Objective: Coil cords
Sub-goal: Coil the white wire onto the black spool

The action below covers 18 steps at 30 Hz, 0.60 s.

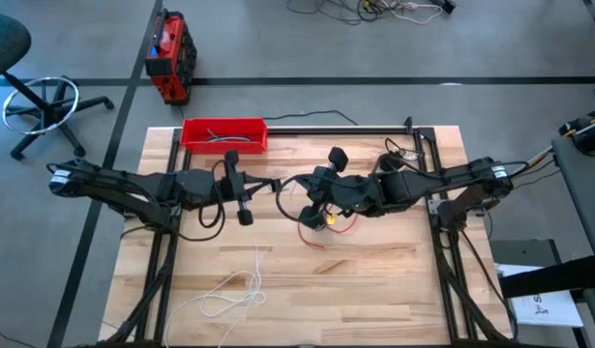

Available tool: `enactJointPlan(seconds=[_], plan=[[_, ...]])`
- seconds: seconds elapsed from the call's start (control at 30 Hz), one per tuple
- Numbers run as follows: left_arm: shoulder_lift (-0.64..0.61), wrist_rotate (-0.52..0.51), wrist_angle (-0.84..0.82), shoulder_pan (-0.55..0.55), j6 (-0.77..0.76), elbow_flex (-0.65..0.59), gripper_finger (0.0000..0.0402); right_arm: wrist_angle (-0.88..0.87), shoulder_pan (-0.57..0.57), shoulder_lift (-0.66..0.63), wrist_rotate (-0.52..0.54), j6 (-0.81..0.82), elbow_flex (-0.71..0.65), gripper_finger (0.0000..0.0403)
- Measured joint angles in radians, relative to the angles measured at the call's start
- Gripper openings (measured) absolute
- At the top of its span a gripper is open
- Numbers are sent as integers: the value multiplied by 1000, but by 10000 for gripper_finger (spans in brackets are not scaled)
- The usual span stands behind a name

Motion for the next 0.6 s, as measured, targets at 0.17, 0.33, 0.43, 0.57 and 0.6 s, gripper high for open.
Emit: enactJointPlan(seconds=[0.17, 0.33, 0.43, 0.57, 0.6], plan=[[-14, 9, -24, 0, 1, 0, 0, -70, 0, -4, 42, 44, 0, 0], [-20, -17, -49, 0, 2, 0, 0, -71, 3, -25, 42, 45, 0, 0], [-28, -18, -34, 0, 2, 0, 0, -79, 3, -29, 42, 46, 0, 0], [-43, -17, -27, 0, -11, 0, 0, -143, 2, -34, 42, 98, 0, 0], [-48, -14, -25, 0, -18, 0, 0, -169, 2, -34, 42, 115, 0, 0]])
